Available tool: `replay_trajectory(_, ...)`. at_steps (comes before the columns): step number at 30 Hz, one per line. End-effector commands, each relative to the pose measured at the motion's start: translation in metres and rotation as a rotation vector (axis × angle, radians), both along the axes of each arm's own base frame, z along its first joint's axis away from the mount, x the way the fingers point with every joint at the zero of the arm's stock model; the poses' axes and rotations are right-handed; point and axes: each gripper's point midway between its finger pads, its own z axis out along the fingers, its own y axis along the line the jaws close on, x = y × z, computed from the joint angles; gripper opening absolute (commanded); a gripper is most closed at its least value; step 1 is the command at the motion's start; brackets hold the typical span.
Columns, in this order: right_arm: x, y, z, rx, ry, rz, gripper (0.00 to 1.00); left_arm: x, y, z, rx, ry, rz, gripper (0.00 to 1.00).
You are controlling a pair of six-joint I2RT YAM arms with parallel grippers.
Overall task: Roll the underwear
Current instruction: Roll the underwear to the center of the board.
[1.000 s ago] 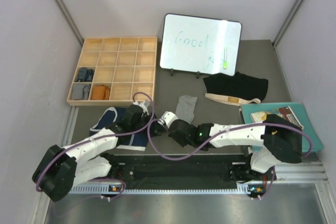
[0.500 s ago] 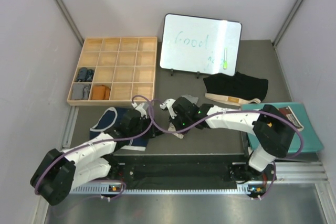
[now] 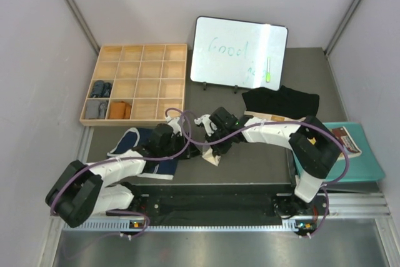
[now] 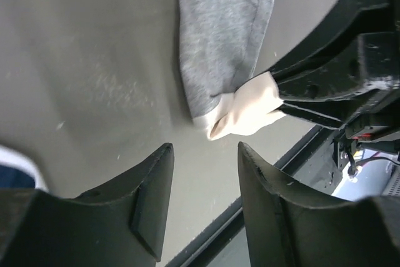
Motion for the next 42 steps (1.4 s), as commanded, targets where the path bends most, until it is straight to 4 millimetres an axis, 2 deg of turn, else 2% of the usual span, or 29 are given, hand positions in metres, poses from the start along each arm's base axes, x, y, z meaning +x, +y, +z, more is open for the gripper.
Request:
replay_trajectory(1, 0.013, 0.008, 0.004, 0.023, 0.002, 0.017, 0.0, 0.016, -0.019, 0.023, -0.043, -0.111, -0.072, 0.52)
replay_trajectory(9, 0.018, 0.01, 0.002, 0.007, 0.006, 0.051, 0.0, 0.026, -0.026, 0.023, -0.019, -0.147, -0.097, 0.59)
replay_trajectory(15, 0.023, 0.008, -0.002, -0.003, 0.026, 0.044, 0.0, 0.026, -0.032, 0.018, -0.024, -0.14, -0.126, 0.59)
replay_trajectory(23, 0.027, 0.008, -0.004, -0.01, 0.029, 0.05, 0.0, 0.034, -0.034, 0.001, 0.011, -0.123, -0.123, 0.59)
replay_trajectory(28, 0.028, 0.007, -0.003, -0.01, 0.037, 0.031, 0.01, 0.041, -0.029, -0.008, 0.043, -0.127, -0.072, 0.57)
replay_trajectory(30, 0.03, 0.006, -0.001, -0.004, 0.038, 0.013, 0.11, 0.042, -0.027, -0.01, 0.049, -0.132, -0.063, 0.55)
replay_trajectory(31, 0.031, 0.004, 0.0, -0.005, 0.037, 0.004, 0.23, 0.043, -0.027, -0.011, 0.05, -0.128, -0.06, 0.54)
replay_trajectory(33, 0.034, 0.002, 0.007, 0.009, 0.028, -0.024, 0.33, 0.044, -0.028, -0.013, 0.05, -0.123, -0.054, 0.51)
replay_trajectory(34, 0.033, -0.002, 0.007, 0.007, 0.024, -0.028, 0.44, 0.044, -0.028, -0.015, 0.049, -0.119, -0.05, 0.5)
replay_trajectory(37, 0.035, -0.004, 0.019, 0.037, 0.014, -0.08, 0.55, 0.042, -0.028, -0.021, 0.052, -0.101, -0.05, 0.48)
replay_trajectory(38, 0.036, -0.004, 0.027, 0.055, -0.002, -0.091, 0.56, 0.041, -0.029, -0.022, 0.051, -0.097, -0.051, 0.48)
replay_trajectory(41, 0.036, -0.01, 0.033, 0.06, -0.017, -0.145, 0.61, 0.039, -0.027, -0.027, 0.059, -0.087, -0.048, 0.47)
replay_trajectory(42, 0.037, -0.012, 0.04, 0.07, -0.027, -0.179, 0.66, 0.04, -0.026, -0.028, 0.062, -0.086, -0.042, 0.47)
